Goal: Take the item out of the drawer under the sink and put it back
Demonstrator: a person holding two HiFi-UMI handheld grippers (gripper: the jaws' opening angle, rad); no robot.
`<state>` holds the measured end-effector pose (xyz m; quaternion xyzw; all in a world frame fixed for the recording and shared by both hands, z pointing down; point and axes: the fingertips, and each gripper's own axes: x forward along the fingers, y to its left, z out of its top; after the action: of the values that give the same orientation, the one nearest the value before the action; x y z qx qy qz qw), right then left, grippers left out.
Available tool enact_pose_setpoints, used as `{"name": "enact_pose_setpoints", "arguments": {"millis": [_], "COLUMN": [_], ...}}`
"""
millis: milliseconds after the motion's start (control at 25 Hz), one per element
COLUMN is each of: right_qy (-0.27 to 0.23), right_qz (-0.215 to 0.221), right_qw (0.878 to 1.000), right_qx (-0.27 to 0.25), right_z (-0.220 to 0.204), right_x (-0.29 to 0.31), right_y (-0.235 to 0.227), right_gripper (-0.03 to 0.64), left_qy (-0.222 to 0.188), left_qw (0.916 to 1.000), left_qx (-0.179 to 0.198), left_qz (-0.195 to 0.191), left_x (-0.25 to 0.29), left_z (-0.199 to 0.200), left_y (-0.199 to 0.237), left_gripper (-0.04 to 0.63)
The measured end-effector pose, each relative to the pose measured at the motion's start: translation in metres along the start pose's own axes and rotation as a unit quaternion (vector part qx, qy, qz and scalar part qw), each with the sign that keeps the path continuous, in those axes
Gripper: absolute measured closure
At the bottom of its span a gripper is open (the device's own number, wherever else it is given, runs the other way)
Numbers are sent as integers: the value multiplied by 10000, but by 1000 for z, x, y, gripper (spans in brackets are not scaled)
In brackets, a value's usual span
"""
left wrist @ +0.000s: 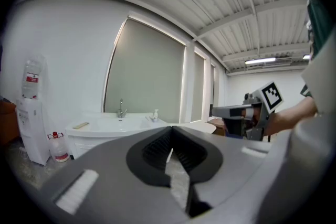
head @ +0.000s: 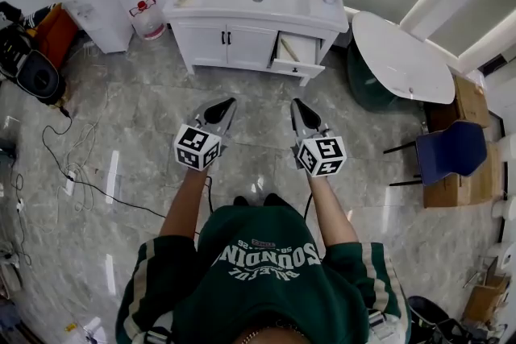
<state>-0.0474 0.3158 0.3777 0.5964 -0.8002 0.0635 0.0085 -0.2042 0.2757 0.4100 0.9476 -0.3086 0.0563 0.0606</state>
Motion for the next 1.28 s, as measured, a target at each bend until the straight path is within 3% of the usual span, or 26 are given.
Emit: {"name": "enact_pose_setpoints", "arguments": {"millis": [360, 640, 960, 1280], "right_qy": [147, 181, 203, 146], "right_qz": [-50, -139, -37, 183], "right_qw": [9999, 9997, 9996, 9993], "right_qx": [40, 101, 217, 287], "right_z": [-13, -17, -19, 14], "right_x": [35, 74, 144, 242], "right_y": [-3, -36, -100, -205], "right_gripper": [614, 615, 614, 615], "left_qy": [57, 91, 204, 232], "left_qw": [9999, 9999, 9998, 9995], "left_qx": [-93, -85, -68, -44], "left_qz": [-44, -90, 3, 199], "left_x": [12, 55, 134, 255], "left_z": [-11, -9, -6, 30], "left_y": [35, 64, 105, 155], "left_gripper": [545, 545, 545, 545]}}
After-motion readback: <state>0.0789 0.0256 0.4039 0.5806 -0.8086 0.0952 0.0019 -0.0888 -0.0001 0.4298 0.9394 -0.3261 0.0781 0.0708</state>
